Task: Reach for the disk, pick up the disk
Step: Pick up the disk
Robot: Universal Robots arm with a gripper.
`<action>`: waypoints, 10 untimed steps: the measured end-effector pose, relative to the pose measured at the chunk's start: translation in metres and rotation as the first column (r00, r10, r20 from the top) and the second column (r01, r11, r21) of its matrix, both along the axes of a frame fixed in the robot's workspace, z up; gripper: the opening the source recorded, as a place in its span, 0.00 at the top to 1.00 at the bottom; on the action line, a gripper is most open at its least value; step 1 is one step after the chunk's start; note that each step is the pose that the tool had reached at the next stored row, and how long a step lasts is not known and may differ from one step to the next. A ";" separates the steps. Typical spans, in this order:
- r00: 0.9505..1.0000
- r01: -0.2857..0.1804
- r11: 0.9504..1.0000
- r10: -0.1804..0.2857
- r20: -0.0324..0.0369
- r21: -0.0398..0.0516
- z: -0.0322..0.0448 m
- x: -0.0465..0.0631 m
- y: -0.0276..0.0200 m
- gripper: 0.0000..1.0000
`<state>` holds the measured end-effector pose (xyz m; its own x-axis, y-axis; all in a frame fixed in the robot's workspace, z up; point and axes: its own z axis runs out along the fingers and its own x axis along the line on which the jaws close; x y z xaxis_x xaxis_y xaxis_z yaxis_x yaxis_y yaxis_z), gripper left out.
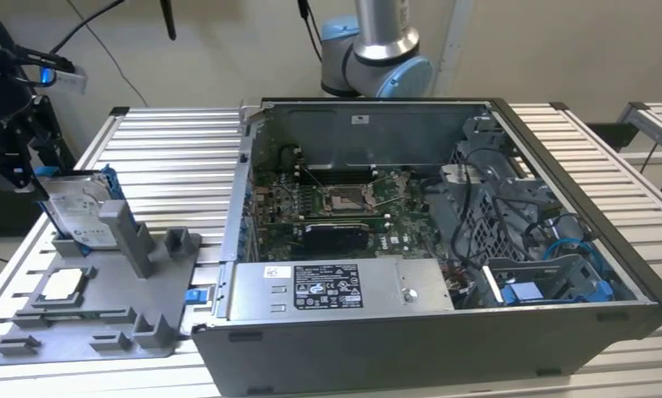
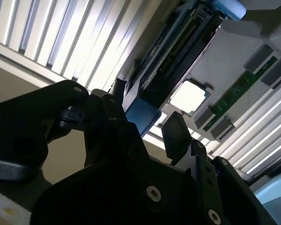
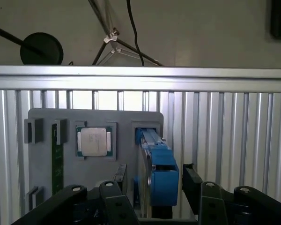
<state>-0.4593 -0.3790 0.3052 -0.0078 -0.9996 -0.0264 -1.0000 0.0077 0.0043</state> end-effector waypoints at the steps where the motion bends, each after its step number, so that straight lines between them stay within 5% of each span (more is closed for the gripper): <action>1: 1.000 0.000 1.000 0.000 0.000 0.000 -0.0002 0.000 0.0000 0.00; 10: 1.000 0.000 1.000 0.000 0.000 0.000 -0.0016 0.000 0.0000 0.00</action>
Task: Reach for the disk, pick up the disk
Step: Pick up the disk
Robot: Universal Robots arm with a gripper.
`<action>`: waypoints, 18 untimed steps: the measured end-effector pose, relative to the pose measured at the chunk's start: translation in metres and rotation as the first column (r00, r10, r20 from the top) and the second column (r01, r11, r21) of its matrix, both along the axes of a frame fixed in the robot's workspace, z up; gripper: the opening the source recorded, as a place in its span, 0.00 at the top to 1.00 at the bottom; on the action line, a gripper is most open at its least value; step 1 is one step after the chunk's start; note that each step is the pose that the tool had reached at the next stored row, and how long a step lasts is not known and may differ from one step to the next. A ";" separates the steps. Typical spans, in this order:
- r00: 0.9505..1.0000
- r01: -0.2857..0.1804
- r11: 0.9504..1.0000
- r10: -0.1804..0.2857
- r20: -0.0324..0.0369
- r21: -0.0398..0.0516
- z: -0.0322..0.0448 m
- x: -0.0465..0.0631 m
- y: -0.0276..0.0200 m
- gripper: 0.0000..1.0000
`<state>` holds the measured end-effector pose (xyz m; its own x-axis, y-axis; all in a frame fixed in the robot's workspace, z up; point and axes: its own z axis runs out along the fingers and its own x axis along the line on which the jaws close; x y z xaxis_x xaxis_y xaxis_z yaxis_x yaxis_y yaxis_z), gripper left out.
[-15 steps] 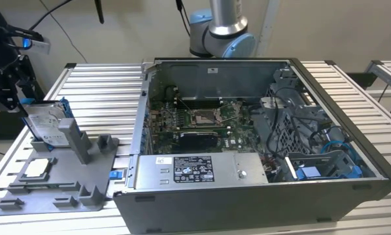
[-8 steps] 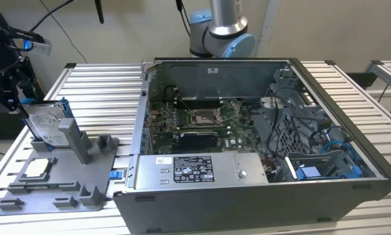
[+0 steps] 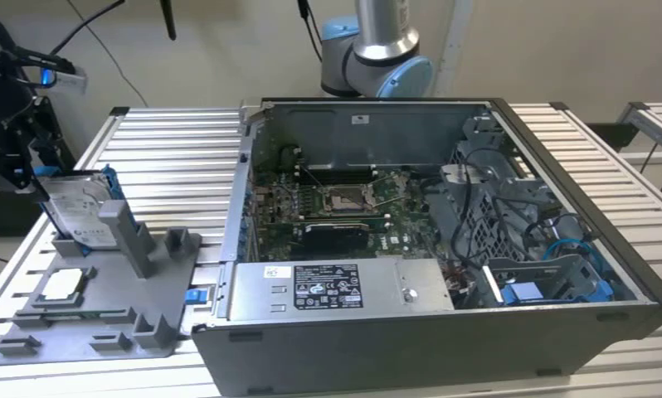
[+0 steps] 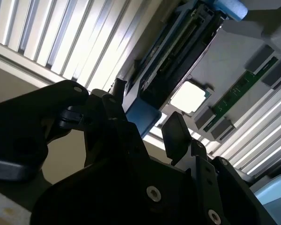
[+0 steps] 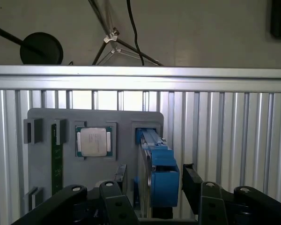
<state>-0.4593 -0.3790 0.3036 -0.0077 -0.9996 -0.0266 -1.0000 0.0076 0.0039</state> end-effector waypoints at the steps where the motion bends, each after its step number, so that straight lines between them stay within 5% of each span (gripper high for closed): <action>1: 1.000 0.000 1.000 0.000 0.000 0.000 0.0000 0.000 0.0000 0.00; 18: 1.000 0.000 1.000 0.000 0.000 0.000 -0.0159 0.000 0.0000 0.00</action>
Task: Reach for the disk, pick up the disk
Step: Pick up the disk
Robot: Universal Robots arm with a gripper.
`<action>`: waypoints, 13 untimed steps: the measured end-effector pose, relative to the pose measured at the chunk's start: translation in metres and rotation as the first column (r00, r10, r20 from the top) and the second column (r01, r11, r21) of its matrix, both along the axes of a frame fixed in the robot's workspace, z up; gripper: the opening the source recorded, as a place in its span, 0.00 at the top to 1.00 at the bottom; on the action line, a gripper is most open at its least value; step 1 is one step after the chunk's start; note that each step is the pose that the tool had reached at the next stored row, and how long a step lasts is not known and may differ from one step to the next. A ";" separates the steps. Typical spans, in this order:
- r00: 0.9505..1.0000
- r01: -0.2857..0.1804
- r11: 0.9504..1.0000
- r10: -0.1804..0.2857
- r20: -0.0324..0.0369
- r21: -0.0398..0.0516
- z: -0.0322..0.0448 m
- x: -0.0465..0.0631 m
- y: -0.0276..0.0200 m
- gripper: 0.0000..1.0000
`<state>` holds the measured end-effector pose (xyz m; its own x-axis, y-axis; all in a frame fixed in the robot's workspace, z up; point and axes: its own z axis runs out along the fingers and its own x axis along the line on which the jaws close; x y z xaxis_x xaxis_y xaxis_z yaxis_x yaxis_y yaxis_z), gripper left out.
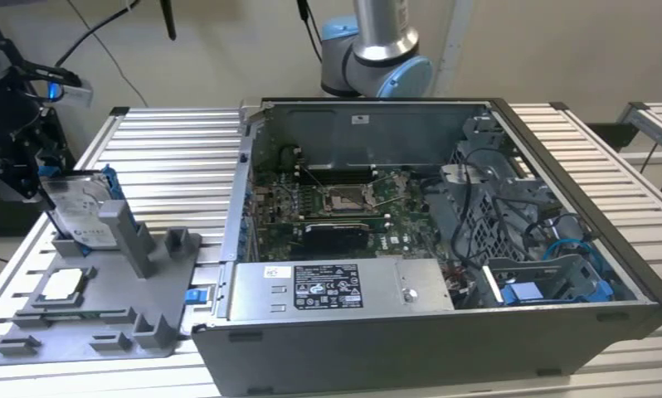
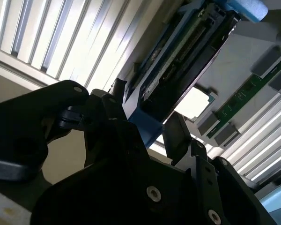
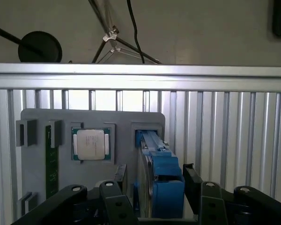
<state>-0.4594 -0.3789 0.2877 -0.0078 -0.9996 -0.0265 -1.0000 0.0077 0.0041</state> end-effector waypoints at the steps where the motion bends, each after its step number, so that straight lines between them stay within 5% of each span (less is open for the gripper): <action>1: 1.000 0.000 1.000 0.000 0.000 0.000 0.0000 0.000 0.0000 0.00; 13: 1.000 0.000 1.000 0.000 0.000 0.000 -0.0048 0.000 0.0000 0.00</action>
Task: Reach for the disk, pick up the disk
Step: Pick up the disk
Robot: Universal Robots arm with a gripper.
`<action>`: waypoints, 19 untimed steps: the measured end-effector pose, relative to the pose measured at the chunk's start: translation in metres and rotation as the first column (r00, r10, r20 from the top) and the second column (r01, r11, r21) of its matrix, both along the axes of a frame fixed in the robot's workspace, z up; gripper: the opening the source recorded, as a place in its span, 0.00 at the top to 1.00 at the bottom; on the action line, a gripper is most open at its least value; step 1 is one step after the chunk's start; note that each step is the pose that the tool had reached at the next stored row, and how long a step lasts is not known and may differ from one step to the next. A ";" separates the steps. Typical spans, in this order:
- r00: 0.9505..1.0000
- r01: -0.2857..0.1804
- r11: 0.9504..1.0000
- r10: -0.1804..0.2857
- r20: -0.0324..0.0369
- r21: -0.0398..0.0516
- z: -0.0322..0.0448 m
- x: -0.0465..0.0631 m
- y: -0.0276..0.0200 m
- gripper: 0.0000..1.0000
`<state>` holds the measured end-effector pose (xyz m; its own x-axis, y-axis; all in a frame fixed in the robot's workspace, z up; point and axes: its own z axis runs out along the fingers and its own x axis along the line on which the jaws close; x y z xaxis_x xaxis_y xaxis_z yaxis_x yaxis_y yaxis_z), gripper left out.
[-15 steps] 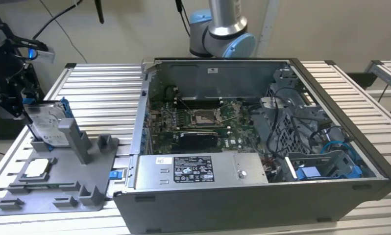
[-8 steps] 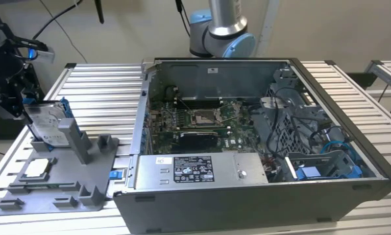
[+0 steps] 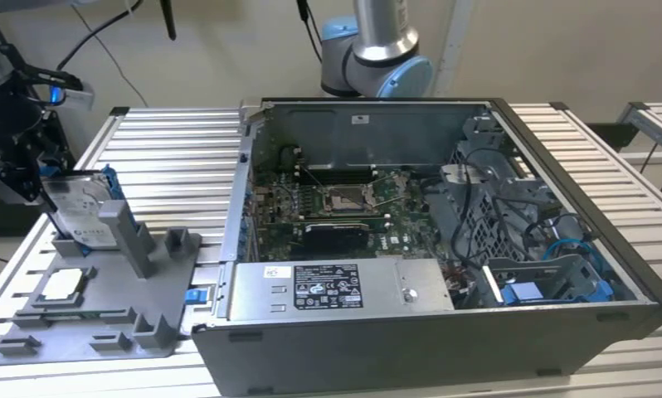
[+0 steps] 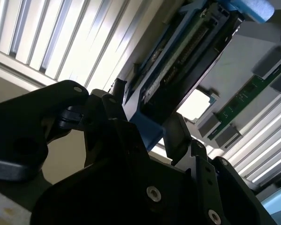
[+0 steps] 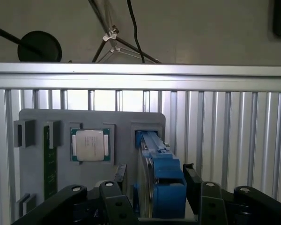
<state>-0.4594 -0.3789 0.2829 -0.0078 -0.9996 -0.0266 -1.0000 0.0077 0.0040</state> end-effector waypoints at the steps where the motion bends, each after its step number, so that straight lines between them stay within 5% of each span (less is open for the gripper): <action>1: 1.000 0.000 1.000 0.000 0.000 0.000 0.0000 0.000 0.0000 0.00; 19: 1.000 0.000 1.000 0.000 0.000 0.000 -0.0035 0.000 0.0000 0.00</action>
